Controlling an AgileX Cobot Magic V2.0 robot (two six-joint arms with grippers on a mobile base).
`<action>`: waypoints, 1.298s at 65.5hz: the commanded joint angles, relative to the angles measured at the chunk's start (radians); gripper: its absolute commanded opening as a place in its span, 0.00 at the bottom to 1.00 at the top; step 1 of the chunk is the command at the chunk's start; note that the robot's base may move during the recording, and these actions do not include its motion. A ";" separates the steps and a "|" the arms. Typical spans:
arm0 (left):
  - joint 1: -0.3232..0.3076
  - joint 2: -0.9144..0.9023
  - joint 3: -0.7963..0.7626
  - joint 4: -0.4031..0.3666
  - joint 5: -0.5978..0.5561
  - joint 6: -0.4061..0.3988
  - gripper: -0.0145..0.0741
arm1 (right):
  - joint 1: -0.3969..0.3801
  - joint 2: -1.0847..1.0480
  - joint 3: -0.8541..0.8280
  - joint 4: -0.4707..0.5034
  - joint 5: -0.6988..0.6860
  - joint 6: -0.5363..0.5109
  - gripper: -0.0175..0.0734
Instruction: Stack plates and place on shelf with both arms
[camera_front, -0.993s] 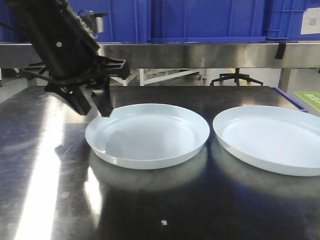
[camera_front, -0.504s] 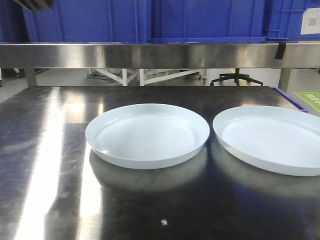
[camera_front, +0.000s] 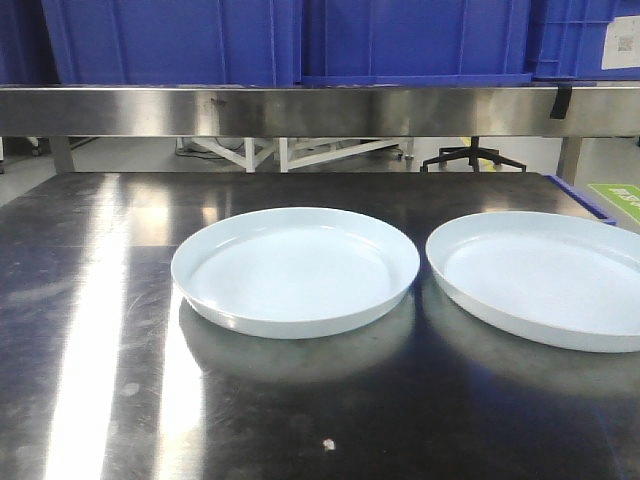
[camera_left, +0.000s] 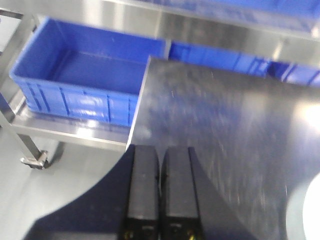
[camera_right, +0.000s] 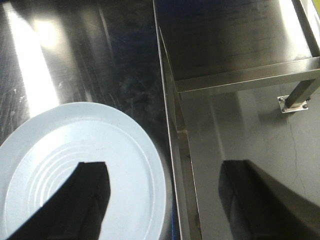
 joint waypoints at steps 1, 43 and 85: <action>-0.012 -0.068 0.049 0.010 -0.124 -0.010 0.26 | -0.001 -0.016 -0.038 0.001 -0.070 -0.006 0.82; -0.105 -0.374 0.417 0.130 -0.218 -0.004 0.26 | -0.001 -0.016 -0.038 0.001 -0.063 -0.006 0.79; -0.105 -0.374 0.417 0.141 -0.229 -0.004 0.26 | -0.001 -0.016 -0.038 0.001 0.016 -0.006 0.28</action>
